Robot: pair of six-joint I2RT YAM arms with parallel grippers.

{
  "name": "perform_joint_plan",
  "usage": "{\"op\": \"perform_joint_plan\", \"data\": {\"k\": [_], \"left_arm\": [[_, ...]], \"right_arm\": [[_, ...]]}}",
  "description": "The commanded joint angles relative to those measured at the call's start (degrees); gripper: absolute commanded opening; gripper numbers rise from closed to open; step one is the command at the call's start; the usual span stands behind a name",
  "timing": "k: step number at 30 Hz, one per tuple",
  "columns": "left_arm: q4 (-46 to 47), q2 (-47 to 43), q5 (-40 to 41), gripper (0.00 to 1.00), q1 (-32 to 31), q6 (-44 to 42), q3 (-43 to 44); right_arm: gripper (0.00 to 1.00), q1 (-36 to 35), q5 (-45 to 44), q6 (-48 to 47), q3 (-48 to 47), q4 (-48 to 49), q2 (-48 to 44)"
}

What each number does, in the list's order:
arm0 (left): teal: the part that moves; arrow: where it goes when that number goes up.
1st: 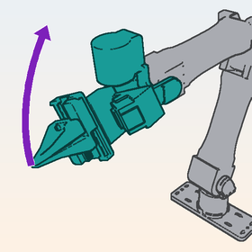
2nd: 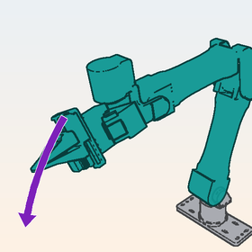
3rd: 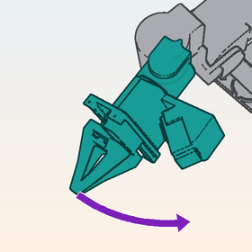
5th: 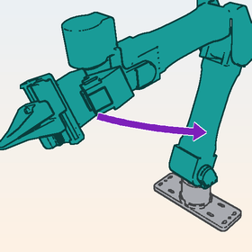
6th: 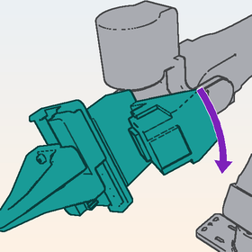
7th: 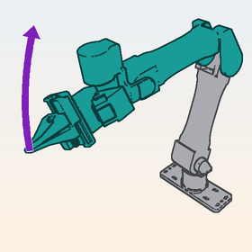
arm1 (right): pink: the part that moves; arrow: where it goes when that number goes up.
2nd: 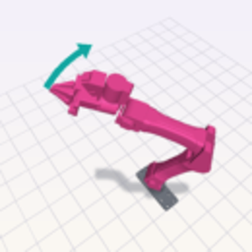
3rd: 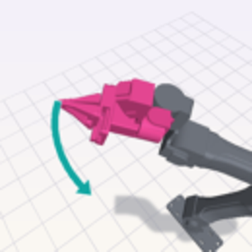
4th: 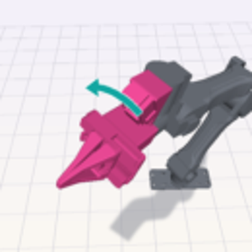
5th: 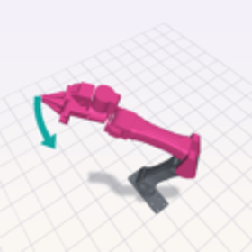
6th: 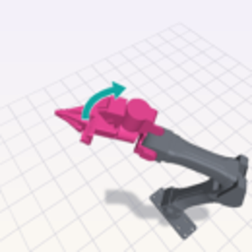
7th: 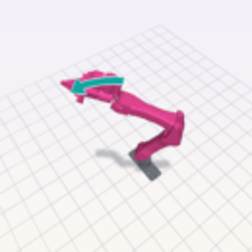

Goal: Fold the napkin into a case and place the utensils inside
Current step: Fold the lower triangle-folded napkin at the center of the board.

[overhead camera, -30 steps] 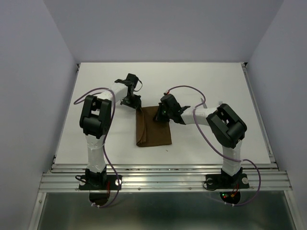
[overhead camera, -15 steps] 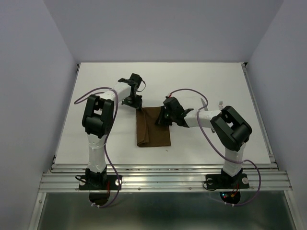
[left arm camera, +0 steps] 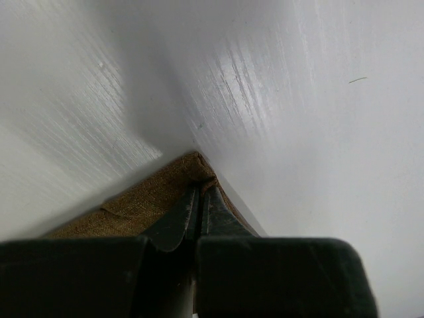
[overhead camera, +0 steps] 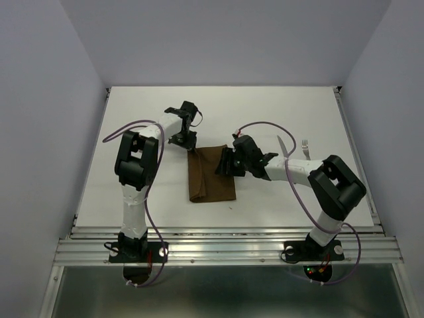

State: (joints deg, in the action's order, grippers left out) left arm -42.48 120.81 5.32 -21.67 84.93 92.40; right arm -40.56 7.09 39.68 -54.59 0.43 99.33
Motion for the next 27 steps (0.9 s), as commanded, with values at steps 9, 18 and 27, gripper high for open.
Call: {"op": "perform_joint_plan", "data": {"k": [9, 18, 27], "left_arm": [[-0.5, 0.0, 3.5, 0.0, 0.1, -1.1, -3.2], [0.0, 1.4, 4.3, 0.0, -0.4, -2.0, -2.1], [0.6, 1.1, 5.1, 0.0, -0.4, -2.5, -3.5]], "right_arm": [[0.62, 2.0, 15.6, 0.7, -7.3, 2.5, -0.4], [0.59, 2.5, 20.4, 5.9, -10.9, 3.8, 5.8], [0.64, 3.5, 27.4, 4.5, -14.5, 2.6, 10.3]]}}
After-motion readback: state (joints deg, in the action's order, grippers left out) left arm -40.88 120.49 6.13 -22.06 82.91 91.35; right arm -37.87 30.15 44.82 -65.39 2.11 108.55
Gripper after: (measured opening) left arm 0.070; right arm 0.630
